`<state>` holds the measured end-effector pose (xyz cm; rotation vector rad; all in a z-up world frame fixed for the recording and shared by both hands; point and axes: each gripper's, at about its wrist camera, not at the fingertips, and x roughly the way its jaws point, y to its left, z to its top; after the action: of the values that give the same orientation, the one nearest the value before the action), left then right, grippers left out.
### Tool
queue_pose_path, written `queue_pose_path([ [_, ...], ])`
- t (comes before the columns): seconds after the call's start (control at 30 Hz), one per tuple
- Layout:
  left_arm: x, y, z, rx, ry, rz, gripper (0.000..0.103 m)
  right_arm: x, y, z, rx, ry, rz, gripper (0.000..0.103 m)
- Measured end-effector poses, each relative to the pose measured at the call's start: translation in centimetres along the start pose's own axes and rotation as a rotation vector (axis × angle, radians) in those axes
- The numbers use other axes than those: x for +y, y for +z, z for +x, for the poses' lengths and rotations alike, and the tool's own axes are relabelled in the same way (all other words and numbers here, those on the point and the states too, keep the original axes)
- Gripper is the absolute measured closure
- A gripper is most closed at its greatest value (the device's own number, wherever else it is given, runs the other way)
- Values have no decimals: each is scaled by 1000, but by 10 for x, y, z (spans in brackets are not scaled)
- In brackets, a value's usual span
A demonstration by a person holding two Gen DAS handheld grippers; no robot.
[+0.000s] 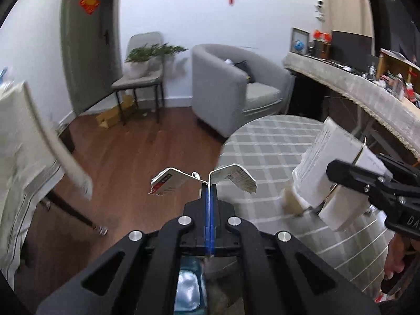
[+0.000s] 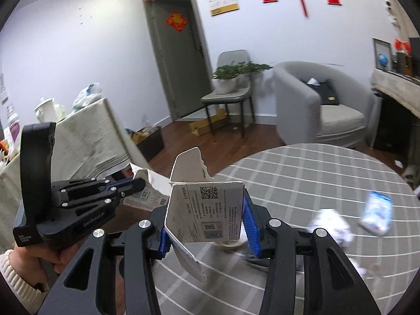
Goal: Collect trash
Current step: 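Carry the box with the left tool while the right tool carries the card over the teal bin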
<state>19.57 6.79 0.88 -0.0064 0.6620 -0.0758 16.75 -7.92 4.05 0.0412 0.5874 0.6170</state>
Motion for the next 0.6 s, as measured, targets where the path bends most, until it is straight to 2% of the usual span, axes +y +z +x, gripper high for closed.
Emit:
queue_pose_path([
  [0.3, 59, -33, 0, 77, 86, -24, 102, 55, 1, 37, 22, 101, -20, 57],
  [0.6, 111, -91, 36, 269, 109, -42, 102, 100, -11, 75, 83, 139, -61, 57],
])
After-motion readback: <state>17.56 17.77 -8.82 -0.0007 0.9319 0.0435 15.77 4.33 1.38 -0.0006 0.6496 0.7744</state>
